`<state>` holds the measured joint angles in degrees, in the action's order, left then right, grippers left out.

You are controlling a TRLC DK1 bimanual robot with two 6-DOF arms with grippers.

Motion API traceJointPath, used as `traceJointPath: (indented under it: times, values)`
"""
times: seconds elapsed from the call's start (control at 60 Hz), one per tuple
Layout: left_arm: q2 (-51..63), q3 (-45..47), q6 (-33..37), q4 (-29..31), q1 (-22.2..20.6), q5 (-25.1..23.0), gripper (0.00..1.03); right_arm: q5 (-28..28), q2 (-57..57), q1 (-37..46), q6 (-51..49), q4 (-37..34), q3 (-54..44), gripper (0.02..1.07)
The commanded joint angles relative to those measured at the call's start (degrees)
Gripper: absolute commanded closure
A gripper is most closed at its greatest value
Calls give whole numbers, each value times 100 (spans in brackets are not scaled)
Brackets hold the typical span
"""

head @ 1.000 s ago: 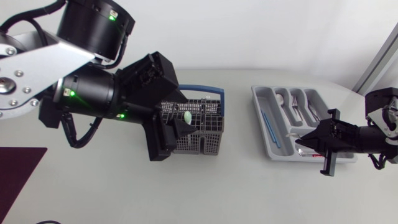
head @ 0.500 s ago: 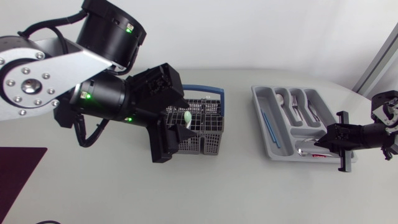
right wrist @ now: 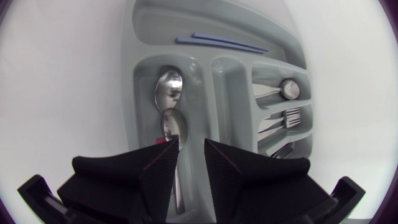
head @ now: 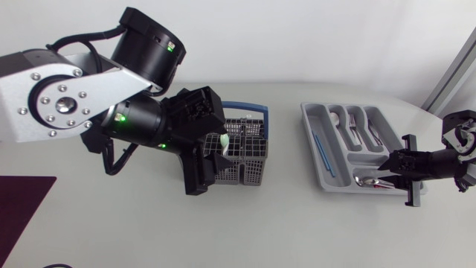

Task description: Unload the cutlery basket into the drawer organizer.

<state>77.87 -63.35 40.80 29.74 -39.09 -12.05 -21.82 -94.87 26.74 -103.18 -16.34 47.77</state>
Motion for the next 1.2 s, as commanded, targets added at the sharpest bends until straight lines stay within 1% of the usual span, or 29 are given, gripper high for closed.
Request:
traceJointPath:
  times: [0.0,0.083,0.15,0.183,0.233,0.267,0.3,0.333,0.367,0.433,0.483,0.5,0.583,0.633,0.733,0.783,0.85,0.883,1.05,1.183]
  values:
    - [97,-151,166,-3,60,72,7,-138,346,15,157,-19,-110,60]
    - [132,-46,218,-64,95,116,7,-340,628,-55,562,-62,-101,56]
    - [132,69,280,-179,103,160,7,-507,803,-125,834,-238,-83,56]
    - [124,183,403,-293,95,247,7,-656,962,-196,1036,-317,-119,56]
    - [150,227,359,-469,112,370,7,-718,1102,-319,1388,-317,-180,54]
    - [247,192,209,-504,112,423,8,-727,1190,-442,1792,-317,-189,50]
    - [299,157,34,-504,112,423,8,-753,1287,-530,2038,-317,-224,49]
    - [317,148,-54,-504,112,423,10,-788,1348,-582,2153,-317,-268,48]
    - [326,157,-388,-504,51,423,11,-850,1586,-741,2548,-291,-417,48]
    - [308,139,-792,-504,-37,458,14,-876,1814,-916,3075,-282,-532,48]
    - [299,130,-1047,-504,-187,660,14,-894,1964,-1057,3427,-282,-602,48]
    - [291,113,-1170,-486,-274,810,14,-903,2051,-1136,3612,-282,-655,48]
    - [299,69,-1540,-478,-512,1214,14,-903,2333,-1365,4227,-168,-813,48]
    - [361,-46,-1865,-390,-696,1583,14,-894,2596,-1567,4631,-80,-936,48]
    - [510,-309,-2243,-82,-784,1724,18,-867,2930,-1848,5185,8,-1050,48]
    - [554,-432,-2383,32,-916,1979,18,-850,3106,-1997,5457,52,-1112,48]
    - [572,-485,-2462,32,-1030,2304,18,-832,3308,-2129,5615,52,-1191,48]
    - [598,-529,-2533,32,-1065,2453,18,-823,3405,-2191,5686,52,-1226,48]
    - [853,-801,-3007,138,-1083,2910,18,-823,3651,-2358,5914,25,-1349,48]
    - [1161,-995,-3227,296,-1109,3069,18,-823,3651,-2490,6248,25,-1402,48]
